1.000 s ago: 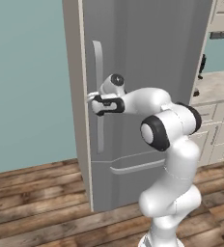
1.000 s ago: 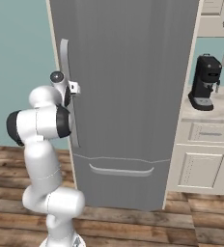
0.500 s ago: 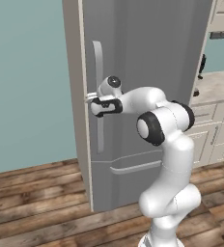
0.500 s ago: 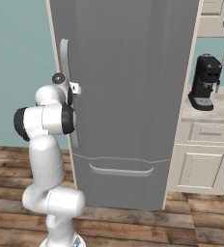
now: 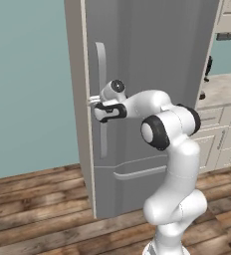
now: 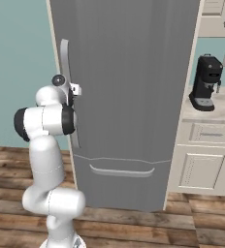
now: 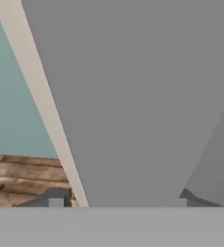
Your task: Take the lemon wedge from the fridge and place it on the plate with fish on the dining counter.
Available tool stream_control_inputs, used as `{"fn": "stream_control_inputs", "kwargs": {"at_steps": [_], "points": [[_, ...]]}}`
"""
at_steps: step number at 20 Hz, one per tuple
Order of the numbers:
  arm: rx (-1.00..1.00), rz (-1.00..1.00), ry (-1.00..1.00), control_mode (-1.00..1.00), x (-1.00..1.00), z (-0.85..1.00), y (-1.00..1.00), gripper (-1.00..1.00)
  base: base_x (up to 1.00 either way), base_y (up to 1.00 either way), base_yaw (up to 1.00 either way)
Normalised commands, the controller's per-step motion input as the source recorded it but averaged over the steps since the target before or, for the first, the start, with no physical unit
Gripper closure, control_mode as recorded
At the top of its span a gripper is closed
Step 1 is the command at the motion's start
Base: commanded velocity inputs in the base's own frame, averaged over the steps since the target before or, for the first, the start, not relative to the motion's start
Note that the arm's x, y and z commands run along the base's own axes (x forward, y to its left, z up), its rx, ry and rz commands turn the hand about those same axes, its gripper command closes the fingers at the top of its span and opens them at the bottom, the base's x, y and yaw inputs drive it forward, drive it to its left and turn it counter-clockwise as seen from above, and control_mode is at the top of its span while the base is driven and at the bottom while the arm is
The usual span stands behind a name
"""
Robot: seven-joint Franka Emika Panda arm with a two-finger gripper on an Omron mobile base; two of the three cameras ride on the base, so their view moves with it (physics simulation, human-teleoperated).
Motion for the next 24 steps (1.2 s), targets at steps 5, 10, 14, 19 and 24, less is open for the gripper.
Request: {"fn": "stream_control_inputs", "kwargs": {"at_steps": [5,10,14,19,24], "points": [[0.00,0.00,0.00,-1.00,0.00,0.00,0.00,1.00,0.00,0.00,0.00],[0.00,0.00,0.00,-1.00,-0.12,0.00,-0.03,1.00,0.00,0.00,0.00],[0.00,-0.03,-0.06,-1.00,-0.92,0.00,-0.68,1.00,0.00,0.00,0.00],[0.00,-0.13,-0.20,-1.00,-1.00,0.00,-1.00,1.00,0.00,0.00,0.00],[0.01,-0.17,-0.21,-1.00,-1.00,0.00,-1.00,1.00,0.00,0.00,0.00]]}}
